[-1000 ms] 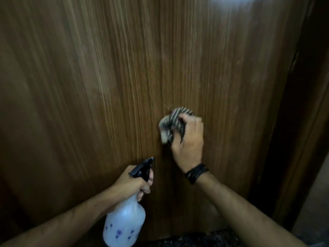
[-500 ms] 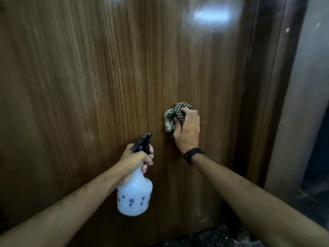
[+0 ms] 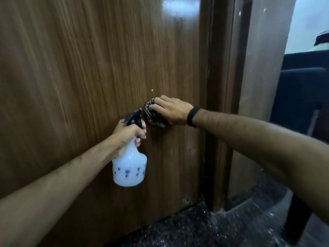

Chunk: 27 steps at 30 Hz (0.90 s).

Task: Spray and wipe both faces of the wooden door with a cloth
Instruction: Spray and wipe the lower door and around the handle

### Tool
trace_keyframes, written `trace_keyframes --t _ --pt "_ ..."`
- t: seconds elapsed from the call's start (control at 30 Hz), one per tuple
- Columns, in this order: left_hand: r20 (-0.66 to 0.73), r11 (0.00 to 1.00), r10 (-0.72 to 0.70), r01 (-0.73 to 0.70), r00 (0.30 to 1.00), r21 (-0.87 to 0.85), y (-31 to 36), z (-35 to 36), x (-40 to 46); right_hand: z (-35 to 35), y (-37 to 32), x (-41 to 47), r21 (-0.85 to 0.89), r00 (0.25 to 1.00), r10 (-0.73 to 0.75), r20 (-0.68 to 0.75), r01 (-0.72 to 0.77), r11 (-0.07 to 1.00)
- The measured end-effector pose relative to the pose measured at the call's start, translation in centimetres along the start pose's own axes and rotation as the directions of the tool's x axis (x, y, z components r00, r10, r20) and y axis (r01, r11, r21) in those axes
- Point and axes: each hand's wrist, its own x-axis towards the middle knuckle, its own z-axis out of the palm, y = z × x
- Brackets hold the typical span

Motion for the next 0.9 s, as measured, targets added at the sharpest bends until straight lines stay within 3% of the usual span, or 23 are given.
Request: trace_keyframes --t 0.07,0.17,0.23,0.3,0.4,0.47,0.67,0.9 --pt "0.019 0.998 -0.039 0.038 0.999 0.054 -0.7 0.9 0.4 2.0 -0.6 -1.1 0.015 0.999 0.025 -0.048 -0.025 1.000" --pt "0.030 0.997 -0.041 0.039 0.999 0.065 0.4 2.8 1.0 4.7 -1.9 -2.6 0.143 0.944 0.251 -0.214 -0.224 0.964" --pt "0.023 0.998 -0.016 0.015 1.000 0.060 2.0 3.6 1.8 4.4 -1.4 -2.1 0.238 0.909 0.323 -0.262 -0.263 0.935" --pt "0.015 0.996 0.029 -0.030 0.999 0.088 4.1 3.7 2.6 2.8 0.9 -1.1 0.243 0.909 0.339 -0.240 -0.282 0.928" --pt "-0.031 0.985 0.107 -0.102 0.994 0.136 6.1 3.6 4.1 -0.4 4.3 -1.2 0.271 0.851 0.481 -0.209 -0.422 0.865" --pt "-0.013 0.988 0.075 -0.072 0.997 0.134 5.3 4.1 4.1 0.0 4.4 -3.4 0.332 0.809 0.569 -0.151 -0.500 0.800" --pt "0.039 0.991 -0.064 0.059 0.997 0.124 0.0 5.9 2.7 4.4 0.9 -9.7 0.304 0.778 0.626 0.044 -0.607 0.734" --pt "-0.010 0.991 -0.030 0.031 0.999 0.130 0.7 6.1 3.2 4.0 0.3 -9.5 0.340 0.703 0.710 0.037 -0.677 0.653"
